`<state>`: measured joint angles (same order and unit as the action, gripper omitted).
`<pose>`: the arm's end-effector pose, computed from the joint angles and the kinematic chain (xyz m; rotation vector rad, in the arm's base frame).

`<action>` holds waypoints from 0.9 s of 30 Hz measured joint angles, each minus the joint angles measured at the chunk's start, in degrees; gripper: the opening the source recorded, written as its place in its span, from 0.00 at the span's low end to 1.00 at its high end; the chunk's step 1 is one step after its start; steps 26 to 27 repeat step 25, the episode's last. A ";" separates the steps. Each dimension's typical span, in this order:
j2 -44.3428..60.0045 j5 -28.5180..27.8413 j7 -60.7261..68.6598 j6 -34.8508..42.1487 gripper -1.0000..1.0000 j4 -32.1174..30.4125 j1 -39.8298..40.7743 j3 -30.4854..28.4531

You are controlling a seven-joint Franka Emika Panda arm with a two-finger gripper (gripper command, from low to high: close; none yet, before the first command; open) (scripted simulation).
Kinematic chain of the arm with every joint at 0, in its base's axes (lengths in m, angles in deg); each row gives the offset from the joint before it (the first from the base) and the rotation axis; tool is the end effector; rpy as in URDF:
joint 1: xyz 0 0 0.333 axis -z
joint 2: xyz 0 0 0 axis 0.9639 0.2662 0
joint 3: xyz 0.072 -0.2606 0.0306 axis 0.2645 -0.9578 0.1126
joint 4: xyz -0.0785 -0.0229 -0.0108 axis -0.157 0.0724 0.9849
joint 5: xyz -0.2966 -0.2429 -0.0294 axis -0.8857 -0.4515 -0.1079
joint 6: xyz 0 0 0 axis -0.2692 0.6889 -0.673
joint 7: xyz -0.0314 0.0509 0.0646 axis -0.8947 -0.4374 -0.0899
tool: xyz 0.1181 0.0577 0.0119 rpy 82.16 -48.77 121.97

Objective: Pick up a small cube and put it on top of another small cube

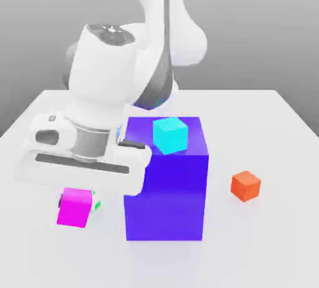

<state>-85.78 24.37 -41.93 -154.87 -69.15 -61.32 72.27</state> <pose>0.4182 -0.1689 0.2204 2.7209 -0.9909 0.2444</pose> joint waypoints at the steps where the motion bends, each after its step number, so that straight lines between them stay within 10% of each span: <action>1: -1.43 0.76 0.79 0.07 0.00 -1.69 0.84 -0.66; 10: -13.26 15.20 9.57 0.12 0.00 -19.21 2.30 -11.33; 23: 2.32 32.69 21.10 -15.28 0.00 -20.30 -4.83 -14.37; 24: 3.22 34.03 22.01 -16.11 1.00 -20.31 -5.23 -14.05; 27: 3.22 34.03 22.01 -16.11 1.00 -20.31 -5.46 -14.05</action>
